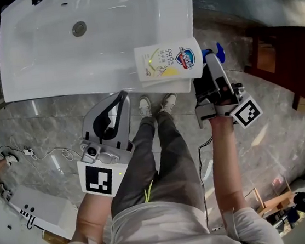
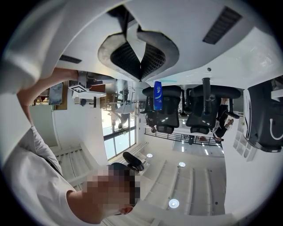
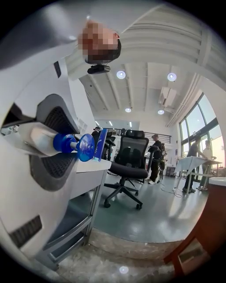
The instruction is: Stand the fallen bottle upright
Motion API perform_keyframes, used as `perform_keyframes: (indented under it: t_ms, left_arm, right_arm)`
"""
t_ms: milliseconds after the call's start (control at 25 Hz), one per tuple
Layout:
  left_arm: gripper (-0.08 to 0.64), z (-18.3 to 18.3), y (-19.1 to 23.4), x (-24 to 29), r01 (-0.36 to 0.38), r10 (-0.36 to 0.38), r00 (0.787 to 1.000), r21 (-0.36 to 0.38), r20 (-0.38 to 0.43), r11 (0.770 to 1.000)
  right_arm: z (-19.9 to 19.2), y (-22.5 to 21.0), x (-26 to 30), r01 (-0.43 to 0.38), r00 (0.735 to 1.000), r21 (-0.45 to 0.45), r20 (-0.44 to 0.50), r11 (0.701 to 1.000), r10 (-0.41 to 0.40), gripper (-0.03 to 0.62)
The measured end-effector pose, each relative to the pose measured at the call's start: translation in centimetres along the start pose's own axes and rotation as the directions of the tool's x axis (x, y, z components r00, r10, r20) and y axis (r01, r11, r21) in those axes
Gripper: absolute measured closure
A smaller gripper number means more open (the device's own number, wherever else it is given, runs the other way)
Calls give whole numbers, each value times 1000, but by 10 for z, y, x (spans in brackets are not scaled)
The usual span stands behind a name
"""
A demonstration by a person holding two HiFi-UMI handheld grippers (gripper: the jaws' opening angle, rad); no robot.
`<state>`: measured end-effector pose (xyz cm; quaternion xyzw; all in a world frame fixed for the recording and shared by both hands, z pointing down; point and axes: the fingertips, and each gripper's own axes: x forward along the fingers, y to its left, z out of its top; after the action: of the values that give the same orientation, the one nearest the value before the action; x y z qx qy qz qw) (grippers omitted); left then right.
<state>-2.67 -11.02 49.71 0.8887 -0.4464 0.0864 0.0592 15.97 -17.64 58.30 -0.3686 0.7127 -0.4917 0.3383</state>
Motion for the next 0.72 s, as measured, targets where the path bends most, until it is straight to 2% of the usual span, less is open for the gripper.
perform_keyframes:
  t_ms: [240, 480, 600, 720]
  left_arm:
    - [541, -4, 3, -4, -5, 5, 1000, 0, 9, 1000]
    - [541, 8, 12, -15, -8, 8, 999, 0, 38, 1000]
    - [541, 16, 16, -17, -7, 7, 998, -2, 57, 1000]
    - [541, 24, 16, -19, -5, 6, 997, -4, 73, 1000]
  right_arm:
    - [0, 2, -2, 25, 1000, -59, 5, 998, -25, 446]
    - [7, 28, 0, 57, 998, -177, 7, 983, -57, 446]
    - [8, 46, 5, 73, 997, -280, -16, 957, -80, 446]
    - [8, 67, 11, 82, 993, -391, -43, 917, -107, 446]
